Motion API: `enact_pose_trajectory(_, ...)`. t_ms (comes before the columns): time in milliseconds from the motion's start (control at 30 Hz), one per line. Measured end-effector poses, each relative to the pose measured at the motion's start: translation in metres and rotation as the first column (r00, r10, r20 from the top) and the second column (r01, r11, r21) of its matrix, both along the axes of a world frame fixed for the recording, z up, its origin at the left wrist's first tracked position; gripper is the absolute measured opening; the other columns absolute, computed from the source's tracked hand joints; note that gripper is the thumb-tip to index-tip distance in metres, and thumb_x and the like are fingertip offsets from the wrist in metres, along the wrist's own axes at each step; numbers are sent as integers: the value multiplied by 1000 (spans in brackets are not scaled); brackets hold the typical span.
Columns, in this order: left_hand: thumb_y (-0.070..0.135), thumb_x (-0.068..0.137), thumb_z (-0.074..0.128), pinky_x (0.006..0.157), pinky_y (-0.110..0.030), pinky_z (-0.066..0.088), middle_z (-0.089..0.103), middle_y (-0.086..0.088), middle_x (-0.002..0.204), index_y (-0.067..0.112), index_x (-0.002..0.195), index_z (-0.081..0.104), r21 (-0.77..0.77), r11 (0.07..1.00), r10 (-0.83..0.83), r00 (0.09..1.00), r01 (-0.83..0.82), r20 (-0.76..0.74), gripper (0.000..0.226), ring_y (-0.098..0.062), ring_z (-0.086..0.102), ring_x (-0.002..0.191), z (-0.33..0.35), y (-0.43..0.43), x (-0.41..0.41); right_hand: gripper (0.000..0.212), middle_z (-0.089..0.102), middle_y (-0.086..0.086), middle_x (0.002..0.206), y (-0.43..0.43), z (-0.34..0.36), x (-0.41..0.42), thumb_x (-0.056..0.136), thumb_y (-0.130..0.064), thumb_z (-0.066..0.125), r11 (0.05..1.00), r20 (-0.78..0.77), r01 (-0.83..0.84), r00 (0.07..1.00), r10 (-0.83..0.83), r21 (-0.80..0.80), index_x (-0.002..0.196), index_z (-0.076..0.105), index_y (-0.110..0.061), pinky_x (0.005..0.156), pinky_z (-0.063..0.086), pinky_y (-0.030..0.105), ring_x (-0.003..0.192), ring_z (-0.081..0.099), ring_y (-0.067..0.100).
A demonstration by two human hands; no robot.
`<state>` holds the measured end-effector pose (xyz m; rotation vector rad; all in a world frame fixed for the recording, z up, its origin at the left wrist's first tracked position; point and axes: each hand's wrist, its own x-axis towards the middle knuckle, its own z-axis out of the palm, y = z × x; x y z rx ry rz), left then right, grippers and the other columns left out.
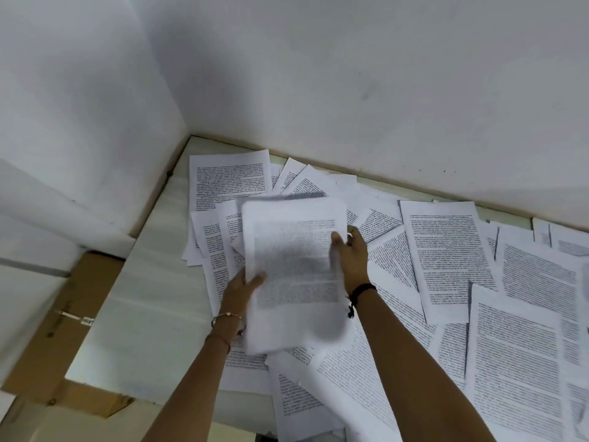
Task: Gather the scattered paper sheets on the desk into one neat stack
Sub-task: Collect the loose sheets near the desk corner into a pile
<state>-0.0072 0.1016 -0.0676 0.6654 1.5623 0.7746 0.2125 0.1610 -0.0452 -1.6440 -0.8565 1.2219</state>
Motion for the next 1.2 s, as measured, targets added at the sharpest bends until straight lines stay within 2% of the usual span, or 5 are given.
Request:
enact_pose_trajectory(200, 16, 90, 57, 101, -40, 43, 59, -21, 122, -1, 124, 53, -54, 964, 260, 966, -260, -3, 38, -31, 56, 112, -2, -17, 11, 67, 61, -3, 78, -41, 0, 22, 67, -83, 54, 915, -128, -255, 966, 225, -313, 92, 68, -22, 74, 44, 30, 76, 55, 16)
enact_pose_trajectory(567, -1, 86, 58, 56, -30, 59, 61, -11, 103, 10, 114, 54, -132, 903, 429, 854, -408, 295, 31, -26, 59, 84, 17, -31, 3, 30, 71, 12, 112, -93, -15, 58, 89, -19, 65, 935, -238, -292, 940, 243, -201, 117, 65, -6, 86, 55, 39, 106, 66, 33)
enact_pose_trajectory(933, 14, 93, 51, 103, -30, 36, 43, -12, 142, 9, 142, 30, -202, 901, -432, 838, 384, -334, 53, -30, 44, 127, -2, -19, -17, 32, 74, 7, 96, -101, -22, 53, 86, -40, 66, 956, 94, -21, 994, 50, -291, 101, 68, -12, 79, 56, 40, 89, 69, 28)
enact_pose_trajectory(1033, 26, 94, 51, 81, -34, 53, 61, -12, 116, 6, 123, 53, -116, 993, -10, 997, 0, -82, 36, -30, 57, 103, 9, -29, -28, 26, 70, 15, 105, -100, -21, 50, 92, -22, 61, 948, -88, 56, 992, -88, -314, 110, 64, -4, 85, 55, 45, 93, 67, 32)
enact_pose_trajectory(1200, 48, 80, 62, 72, -32, 60, 68, -9, 106, 14, 118, 58, -177, 933, 360, 794, -313, 491, 50, -27, 65, 95, 29, -57, -8, 21, 67, 18, 107, -114, -9, 0, 81, -1, 66, 889, -501, -283, 863, 72, -359, 103, 65, -1, 75, 57, 36, 94, 67, 29)
